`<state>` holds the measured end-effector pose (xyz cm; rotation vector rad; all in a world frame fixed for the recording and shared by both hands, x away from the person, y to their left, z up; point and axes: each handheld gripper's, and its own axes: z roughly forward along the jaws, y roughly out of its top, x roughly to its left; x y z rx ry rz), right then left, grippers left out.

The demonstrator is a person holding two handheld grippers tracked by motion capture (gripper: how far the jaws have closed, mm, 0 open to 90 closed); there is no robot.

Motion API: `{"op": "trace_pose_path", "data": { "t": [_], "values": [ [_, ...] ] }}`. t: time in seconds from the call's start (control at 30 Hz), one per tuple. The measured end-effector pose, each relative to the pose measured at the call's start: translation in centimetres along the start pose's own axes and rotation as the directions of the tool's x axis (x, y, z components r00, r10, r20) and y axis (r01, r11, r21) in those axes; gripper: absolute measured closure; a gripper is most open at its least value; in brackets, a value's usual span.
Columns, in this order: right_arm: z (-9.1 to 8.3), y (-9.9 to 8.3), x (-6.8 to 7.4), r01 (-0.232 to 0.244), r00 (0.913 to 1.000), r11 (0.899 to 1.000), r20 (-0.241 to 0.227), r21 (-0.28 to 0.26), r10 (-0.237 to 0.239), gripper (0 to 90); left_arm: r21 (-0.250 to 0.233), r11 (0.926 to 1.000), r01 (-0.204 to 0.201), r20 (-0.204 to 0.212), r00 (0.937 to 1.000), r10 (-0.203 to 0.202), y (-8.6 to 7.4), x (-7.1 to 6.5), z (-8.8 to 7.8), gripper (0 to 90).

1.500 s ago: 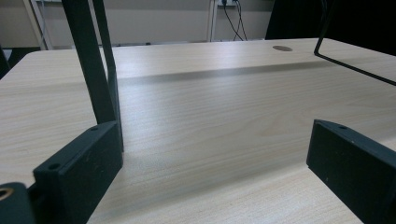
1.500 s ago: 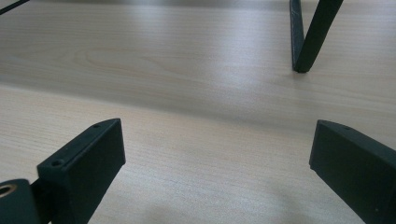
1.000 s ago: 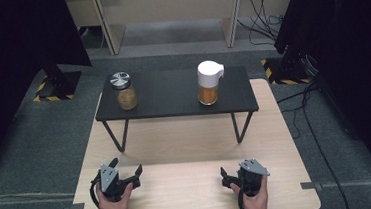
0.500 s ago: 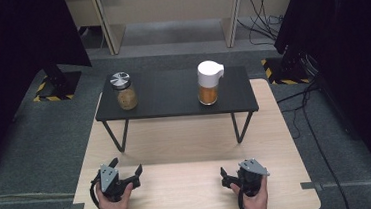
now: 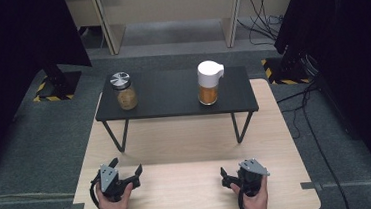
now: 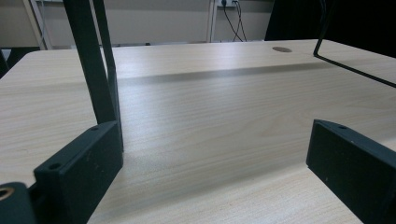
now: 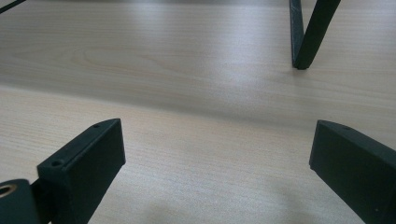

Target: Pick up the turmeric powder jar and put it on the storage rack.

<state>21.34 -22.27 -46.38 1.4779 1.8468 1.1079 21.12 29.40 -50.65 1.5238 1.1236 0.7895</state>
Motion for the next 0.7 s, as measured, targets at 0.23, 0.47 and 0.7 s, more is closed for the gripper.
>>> {"op": "trace_pose_path", "data": {
  "t": [0.23,0.47,0.7],
  "values": [
    [-0.01,-0.02,0.01,0.000,1.0000,1.000,0.000,-0.001,0.000,3.5,-0.001,1.0000,0.001,0.001,1.0000,-0.001,-0.02,0.02,-0.01,2.6],
    [-0.01,-0.02,0.00,0.000,1.0000,1.000,0.000,-0.001,0.000,3.5,0.001,1.0000,0.002,0.001,1.0000,-0.002,0.01,0.05,0.00,2.6],
    [-0.02,-0.07,-0.08,-0.003,1.0000,1.000,-0.003,-0.004,0.003,3.5,0.001,1.0000,0.009,0.003,1.0000,-0.009,0.02,0.13,0.02,2.6]
  ]
}}
